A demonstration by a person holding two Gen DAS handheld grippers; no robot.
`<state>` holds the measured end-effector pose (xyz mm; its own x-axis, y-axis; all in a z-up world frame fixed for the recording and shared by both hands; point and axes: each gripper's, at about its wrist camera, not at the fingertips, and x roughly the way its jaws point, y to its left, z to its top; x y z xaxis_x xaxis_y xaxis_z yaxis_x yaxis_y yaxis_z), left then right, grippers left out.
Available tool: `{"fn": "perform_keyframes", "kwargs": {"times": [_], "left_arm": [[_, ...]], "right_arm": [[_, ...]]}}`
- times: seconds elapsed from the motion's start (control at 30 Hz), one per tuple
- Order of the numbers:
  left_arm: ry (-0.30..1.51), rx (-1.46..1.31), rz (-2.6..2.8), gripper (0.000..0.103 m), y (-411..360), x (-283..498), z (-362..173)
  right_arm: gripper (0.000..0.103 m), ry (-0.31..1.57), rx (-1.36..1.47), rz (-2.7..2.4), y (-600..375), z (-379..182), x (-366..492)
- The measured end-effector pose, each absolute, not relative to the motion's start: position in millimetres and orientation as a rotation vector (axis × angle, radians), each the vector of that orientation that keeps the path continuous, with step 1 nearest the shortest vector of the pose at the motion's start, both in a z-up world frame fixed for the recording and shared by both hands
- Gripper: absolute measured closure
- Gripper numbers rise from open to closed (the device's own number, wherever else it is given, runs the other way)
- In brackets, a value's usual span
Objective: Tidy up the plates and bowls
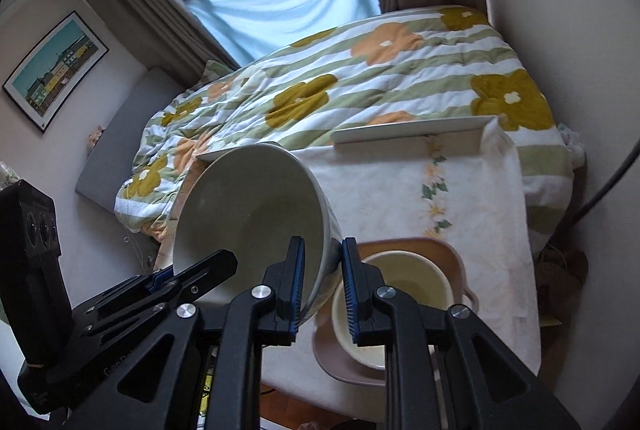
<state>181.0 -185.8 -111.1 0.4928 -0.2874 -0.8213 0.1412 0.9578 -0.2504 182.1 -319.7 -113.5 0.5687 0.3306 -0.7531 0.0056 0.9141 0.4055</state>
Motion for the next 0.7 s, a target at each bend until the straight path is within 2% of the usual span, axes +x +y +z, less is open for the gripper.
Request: {"fn": "perform_keyframes", "kwargs": {"times": [0.4, 0.7], "left_arm": [[1.18, -0.039, -0.309, 0.084, -232, 185, -176], [1.199, 0.058, -0.284, 0.084, -244, 187, -199]], "right_arm": [[0.086, 1.054, 0.447, 0.09, -352, -176, 161], [0.086, 1.068, 0.376, 0.074, -349, -198, 156]]}}
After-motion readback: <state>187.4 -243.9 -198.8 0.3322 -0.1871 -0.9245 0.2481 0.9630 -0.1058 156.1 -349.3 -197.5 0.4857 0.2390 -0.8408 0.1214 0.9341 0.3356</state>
